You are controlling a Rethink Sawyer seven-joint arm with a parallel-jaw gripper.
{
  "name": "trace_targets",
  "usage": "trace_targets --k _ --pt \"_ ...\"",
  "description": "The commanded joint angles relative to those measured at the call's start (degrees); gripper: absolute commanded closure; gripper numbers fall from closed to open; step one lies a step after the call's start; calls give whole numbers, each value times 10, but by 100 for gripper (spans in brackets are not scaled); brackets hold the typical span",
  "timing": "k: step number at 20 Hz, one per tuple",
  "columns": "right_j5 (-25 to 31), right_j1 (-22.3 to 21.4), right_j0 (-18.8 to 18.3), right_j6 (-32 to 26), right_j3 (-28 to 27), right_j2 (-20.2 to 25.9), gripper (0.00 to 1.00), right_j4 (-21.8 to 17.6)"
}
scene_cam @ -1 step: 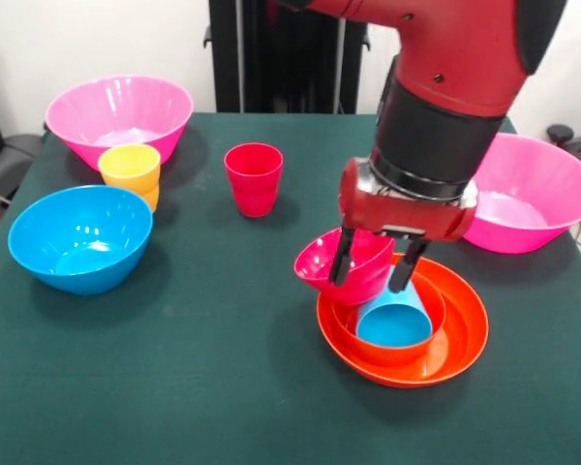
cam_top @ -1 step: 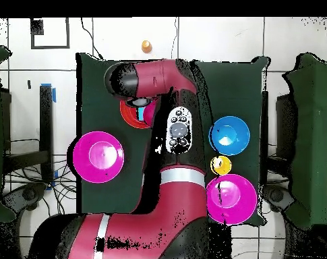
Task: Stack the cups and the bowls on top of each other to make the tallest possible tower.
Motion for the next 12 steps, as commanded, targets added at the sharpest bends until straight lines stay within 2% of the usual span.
trace_targets --k 1,8,12 --pt "-2 9 -6 -35 66 34 0 -21" --pt "65 -21 14 38 95 0 0 4" --pt "91 -43 23 54 113 -11 0 18"
